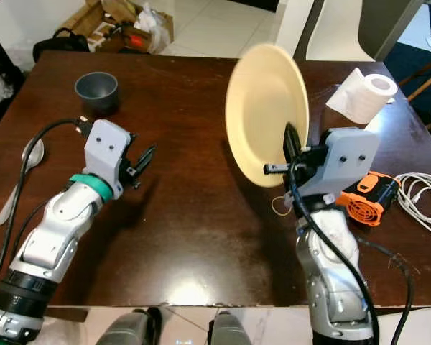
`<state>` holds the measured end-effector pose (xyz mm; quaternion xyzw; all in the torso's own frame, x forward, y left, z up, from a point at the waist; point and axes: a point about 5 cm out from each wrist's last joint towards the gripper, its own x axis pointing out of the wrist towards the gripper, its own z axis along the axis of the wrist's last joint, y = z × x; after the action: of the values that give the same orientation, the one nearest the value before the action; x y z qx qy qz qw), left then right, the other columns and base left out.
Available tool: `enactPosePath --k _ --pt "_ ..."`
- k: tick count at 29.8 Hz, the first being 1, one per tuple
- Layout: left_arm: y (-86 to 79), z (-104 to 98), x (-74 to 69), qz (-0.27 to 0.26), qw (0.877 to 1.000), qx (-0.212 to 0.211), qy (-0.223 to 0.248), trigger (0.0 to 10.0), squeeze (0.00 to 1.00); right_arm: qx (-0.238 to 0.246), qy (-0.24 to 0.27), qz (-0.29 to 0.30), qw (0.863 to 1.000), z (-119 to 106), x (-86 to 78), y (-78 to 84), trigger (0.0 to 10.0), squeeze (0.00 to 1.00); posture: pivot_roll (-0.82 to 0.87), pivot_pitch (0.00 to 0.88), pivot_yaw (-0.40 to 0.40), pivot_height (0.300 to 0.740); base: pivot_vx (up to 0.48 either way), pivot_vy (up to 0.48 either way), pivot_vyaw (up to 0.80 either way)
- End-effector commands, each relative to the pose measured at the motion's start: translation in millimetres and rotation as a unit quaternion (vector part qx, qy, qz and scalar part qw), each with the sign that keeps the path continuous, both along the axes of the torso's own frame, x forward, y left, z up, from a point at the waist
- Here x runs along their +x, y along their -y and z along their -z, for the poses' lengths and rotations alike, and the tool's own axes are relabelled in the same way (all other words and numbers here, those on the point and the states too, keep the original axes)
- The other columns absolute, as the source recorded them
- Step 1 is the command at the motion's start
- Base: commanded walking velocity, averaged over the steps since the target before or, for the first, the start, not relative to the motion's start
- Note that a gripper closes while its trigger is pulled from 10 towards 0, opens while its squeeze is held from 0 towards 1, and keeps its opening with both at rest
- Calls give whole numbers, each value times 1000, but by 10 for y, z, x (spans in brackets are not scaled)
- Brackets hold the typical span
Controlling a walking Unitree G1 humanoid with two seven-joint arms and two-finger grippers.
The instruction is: Setting the table
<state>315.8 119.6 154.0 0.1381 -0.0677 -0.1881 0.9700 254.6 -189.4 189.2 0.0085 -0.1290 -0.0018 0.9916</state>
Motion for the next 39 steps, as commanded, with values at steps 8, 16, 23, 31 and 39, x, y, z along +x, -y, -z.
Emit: enactPosePath --k 8,16,23,31,39 --pt "-73 385 -4 -76 997 -10 -23 10000 0 18 -69 43 997 459 -15 -11 10000 0 -67 0 5 740 0 0 0" --pt "86 467 5 -83 996 -18 -21 10000 0 -22 -70 51 996 492 20 94 10000 0 -88 0 -6 740 0 0 0" --pt "100 189 130 -70 997 -28 31 10000 0 -32 -12 66 997 324 44 130 10000 0 -80 0 17 740 0 0 0" --pt "64 -111 272 -62 994 -44 74 10000 0 -55 75 32 995 -25 74 -97 10000 0 -79 0 50 740 0 0 0" --pt "81 -114 279 -60 994 -46 75 10000 0 -5 69 37 997 40 88 -109 10000 0 -70 0 51 740 0 0 -54"
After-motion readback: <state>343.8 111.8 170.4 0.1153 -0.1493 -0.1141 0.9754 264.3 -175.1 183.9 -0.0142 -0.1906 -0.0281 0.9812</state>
